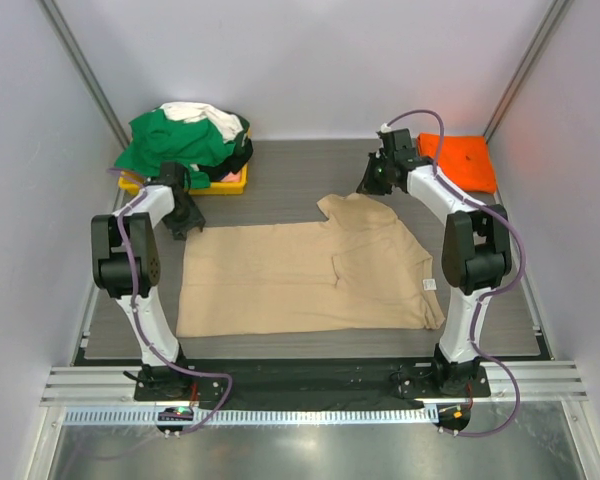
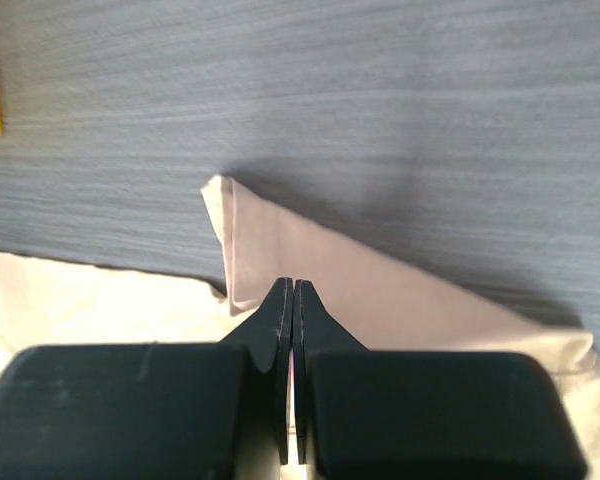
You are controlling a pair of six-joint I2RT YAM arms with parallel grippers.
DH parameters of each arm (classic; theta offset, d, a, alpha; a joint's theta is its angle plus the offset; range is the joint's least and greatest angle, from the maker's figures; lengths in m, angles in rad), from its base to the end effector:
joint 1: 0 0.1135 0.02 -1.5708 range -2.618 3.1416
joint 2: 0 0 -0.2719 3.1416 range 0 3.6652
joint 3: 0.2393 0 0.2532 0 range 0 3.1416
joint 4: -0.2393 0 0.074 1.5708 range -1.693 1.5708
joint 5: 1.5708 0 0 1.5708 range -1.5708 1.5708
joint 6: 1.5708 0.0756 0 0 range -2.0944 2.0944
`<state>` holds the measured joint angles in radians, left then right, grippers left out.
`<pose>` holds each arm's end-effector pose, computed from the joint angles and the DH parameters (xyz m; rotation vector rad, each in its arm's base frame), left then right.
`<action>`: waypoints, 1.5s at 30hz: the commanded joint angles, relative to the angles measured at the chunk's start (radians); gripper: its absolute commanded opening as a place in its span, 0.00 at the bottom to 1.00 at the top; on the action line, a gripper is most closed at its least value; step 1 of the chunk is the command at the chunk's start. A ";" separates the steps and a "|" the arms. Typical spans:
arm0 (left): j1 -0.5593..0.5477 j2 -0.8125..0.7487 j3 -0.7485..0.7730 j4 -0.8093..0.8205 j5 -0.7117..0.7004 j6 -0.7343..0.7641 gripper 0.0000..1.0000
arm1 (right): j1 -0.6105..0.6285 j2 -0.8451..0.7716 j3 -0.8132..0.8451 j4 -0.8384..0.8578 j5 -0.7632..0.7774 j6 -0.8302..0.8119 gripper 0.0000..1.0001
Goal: Fold and stack the t-shirts
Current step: Fold the tshirt
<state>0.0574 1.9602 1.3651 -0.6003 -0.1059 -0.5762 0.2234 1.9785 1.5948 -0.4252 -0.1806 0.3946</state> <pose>0.4141 0.0318 0.1381 -0.8837 2.6065 0.0069 0.4658 0.1198 0.2193 0.1195 2.4199 0.5038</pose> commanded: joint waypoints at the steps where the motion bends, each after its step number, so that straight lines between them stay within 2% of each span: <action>1: -0.011 0.023 0.026 0.028 -0.029 0.009 0.52 | 0.005 -0.061 -0.022 0.028 -0.019 0.003 0.01; 8: -0.024 0.058 0.028 0.028 -0.043 -0.002 0.42 | -0.004 -0.072 -0.062 0.039 -0.025 0.000 0.01; 11: -0.024 0.074 0.038 0.028 -0.037 0.006 0.31 | -0.006 -0.073 -0.070 0.043 -0.031 -0.005 0.01; 12: -0.024 0.074 0.048 0.027 -0.034 0.010 0.22 | -0.006 -0.073 -0.070 0.045 -0.037 -0.005 0.01; 14: -0.025 0.074 0.052 0.022 -0.023 0.016 0.12 | -0.006 -0.075 -0.072 0.046 -0.048 -0.007 0.01; 15: -0.025 0.063 0.054 0.020 -0.018 0.018 0.02 | -0.006 -0.081 -0.073 0.046 -0.059 -0.007 0.01; 16: -0.024 0.056 0.051 0.020 -0.015 0.018 0.00 | -0.006 -0.090 -0.078 0.046 -0.062 -0.007 0.01; 19: -0.025 -0.006 0.028 0.014 -0.018 0.012 0.00 | -0.006 -0.150 -0.108 0.045 -0.054 0.000 0.01; 25: -0.025 -0.171 -0.032 0.013 -0.043 -0.008 0.00 | -0.006 -0.349 -0.298 0.074 -0.020 0.020 0.01; 36: -0.025 -0.313 -0.165 0.034 -0.037 -0.034 0.00 | -0.012 -0.717 -0.584 0.071 0.079 0.070 0.01; 45: -0.025 -0.417 -0.248 0.047 -0.071 -0.044 0.00 | -0.015 -1.053 -0.777 -0.024 0.305 0.164 0.01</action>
<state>0.0330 1.6051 1.1221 -0.5842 -0.1410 -0.6090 0.2138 1.0061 0.8463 -0.4305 0.0044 0.5068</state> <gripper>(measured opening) 0.009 0.026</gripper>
